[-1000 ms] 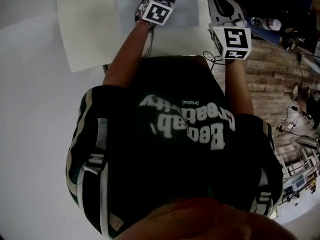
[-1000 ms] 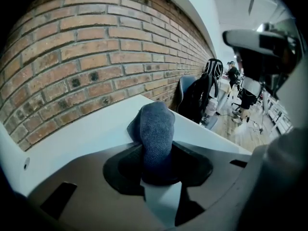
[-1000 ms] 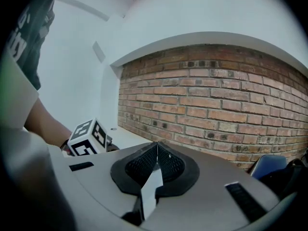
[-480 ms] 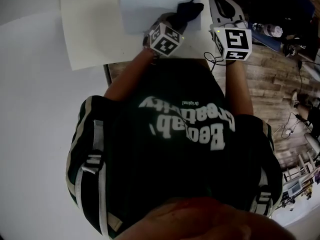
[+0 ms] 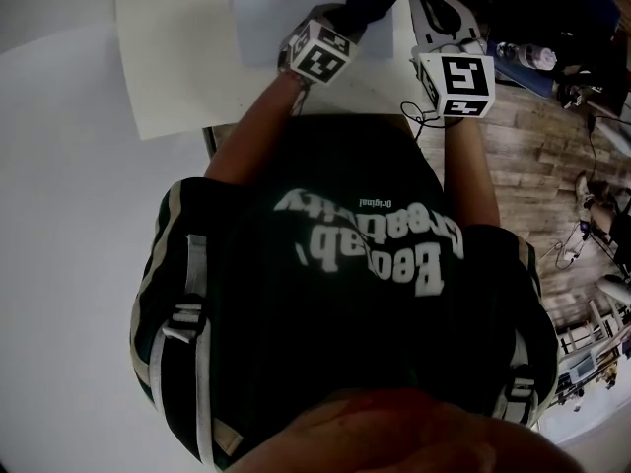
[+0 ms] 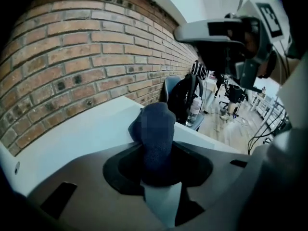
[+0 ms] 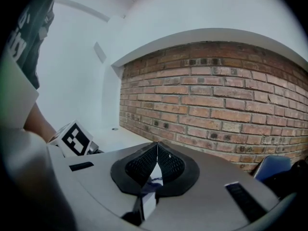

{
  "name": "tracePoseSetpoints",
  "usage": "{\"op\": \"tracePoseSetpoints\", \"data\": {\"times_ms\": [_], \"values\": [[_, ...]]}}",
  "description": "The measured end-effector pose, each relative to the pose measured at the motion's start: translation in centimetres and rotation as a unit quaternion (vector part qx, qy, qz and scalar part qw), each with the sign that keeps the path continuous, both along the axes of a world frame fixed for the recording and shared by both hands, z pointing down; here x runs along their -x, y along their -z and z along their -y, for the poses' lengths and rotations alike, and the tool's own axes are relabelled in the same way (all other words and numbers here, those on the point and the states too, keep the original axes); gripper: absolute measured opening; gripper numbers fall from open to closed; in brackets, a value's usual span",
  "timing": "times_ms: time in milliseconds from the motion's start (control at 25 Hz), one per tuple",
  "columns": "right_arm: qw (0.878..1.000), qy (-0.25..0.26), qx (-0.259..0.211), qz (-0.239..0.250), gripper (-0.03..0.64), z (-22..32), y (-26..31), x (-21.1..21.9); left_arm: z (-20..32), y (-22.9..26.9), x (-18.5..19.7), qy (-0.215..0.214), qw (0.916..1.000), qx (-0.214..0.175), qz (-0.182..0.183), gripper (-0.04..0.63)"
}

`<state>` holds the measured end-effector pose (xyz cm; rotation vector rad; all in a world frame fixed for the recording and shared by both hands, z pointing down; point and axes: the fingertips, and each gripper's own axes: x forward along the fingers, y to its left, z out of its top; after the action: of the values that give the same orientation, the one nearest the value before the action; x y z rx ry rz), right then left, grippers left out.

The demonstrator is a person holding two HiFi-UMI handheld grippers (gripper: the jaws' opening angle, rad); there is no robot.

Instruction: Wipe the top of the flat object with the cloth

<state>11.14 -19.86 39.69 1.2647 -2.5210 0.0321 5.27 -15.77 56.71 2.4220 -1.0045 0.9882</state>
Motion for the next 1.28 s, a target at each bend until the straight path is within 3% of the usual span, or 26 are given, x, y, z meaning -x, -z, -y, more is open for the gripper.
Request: {"op": "tracePoseSetpoints", "data": {"times_ms": [360, 520, 680, 1000, 1160, 1280], "values": [[1.0, -0.009, -0.001, -0.011, -0.005, -0.4, 0.3, -1.2, 7.2, 0.2, -0.7, 0.019, 0.9991, -0.024, 0.029, 0.152], [1.0, -0.009, 0.0, -0.017, -0.005, -0.7, 0.5, -1.2, 7.3, 0.0, -1.0, 0.017, 0.999, -0.03, 0.028, 0.15], [1.0, 0.0, -0.005, -0.019, -0.005, -0.4, 1.0, -0.4, 7.5, 0.2, 1.0, 0.037, 0.9983, -0.035, 0.029, 0.15], [0.999, 0.029, -0.006, -0.018, -0.005, -1.1, 0.9, 2.7, 7.1, 0.1, 12.3, 0.131, 0.9886, -0.037, 0.063, 0.15], [0.999, 0.036, -0.006, -0.016, -0.003, -1.2, 0.8, 3.2, 5.9, 0.0, 20.0, 0.224, 0.9711, -0.028, 0.079, 0.152], [0.999, 0.031, -0.003, -0.015, -0.005, -1.2, 0.7, 3.0, 5.6, -0.1, 22.3, 0.264, 0.9602, -0.025, 0.086, 0.151]]}}
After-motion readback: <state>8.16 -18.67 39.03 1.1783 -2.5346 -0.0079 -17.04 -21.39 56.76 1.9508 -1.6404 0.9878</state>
